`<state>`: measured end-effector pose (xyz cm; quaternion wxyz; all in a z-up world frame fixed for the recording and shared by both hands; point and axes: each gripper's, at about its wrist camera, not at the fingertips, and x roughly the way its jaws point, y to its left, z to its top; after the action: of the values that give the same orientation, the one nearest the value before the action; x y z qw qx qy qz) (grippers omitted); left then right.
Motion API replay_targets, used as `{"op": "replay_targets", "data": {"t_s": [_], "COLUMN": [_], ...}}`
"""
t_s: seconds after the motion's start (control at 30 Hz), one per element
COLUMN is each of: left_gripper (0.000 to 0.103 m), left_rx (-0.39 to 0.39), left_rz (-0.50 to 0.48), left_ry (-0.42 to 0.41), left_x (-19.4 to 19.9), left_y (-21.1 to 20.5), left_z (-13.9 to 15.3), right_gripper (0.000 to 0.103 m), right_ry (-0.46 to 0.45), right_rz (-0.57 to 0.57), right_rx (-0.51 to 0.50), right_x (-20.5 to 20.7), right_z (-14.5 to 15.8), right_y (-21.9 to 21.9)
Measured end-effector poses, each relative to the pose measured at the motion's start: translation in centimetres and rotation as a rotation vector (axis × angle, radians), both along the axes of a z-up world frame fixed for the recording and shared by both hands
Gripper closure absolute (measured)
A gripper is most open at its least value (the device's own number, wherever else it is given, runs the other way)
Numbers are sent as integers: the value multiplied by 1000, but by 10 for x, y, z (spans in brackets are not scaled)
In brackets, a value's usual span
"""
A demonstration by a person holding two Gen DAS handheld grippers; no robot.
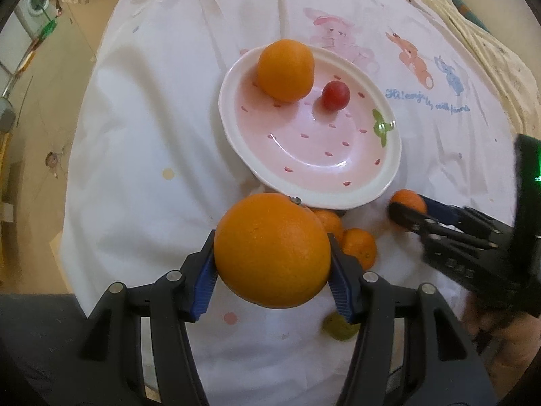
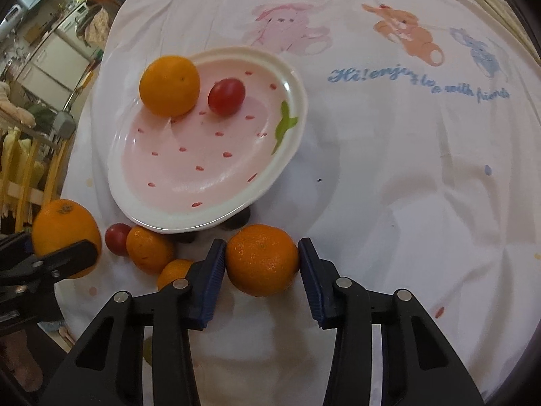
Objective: Organize fruits
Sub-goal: 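Grasp another large orange with the left tool while the right tool grasps a tangerine, then carry the orange and the tangerine over the pink plate with both tools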
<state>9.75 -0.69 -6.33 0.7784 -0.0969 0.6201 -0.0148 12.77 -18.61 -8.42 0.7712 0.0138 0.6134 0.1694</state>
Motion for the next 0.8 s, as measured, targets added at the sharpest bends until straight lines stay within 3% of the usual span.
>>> {"op": "replay_targets", "data": {"t_s": [0.57, 0.8], "left_gripper": [49, 49], "left_rx": [97, 121], "left_rz": [31, 56], "left_ry": [-73, -87], "left_x": [1, 5], "left_y": [4, 10], "left_z": [4, 19], "right_gripper": [58, 58], "right_ry": [-95, -156], "right_rz": [-122, -164], "right_rx": [79, 129], "right_x": [-11, -10], "right_z": [42, 65], "right_y": [-41, -57]}}
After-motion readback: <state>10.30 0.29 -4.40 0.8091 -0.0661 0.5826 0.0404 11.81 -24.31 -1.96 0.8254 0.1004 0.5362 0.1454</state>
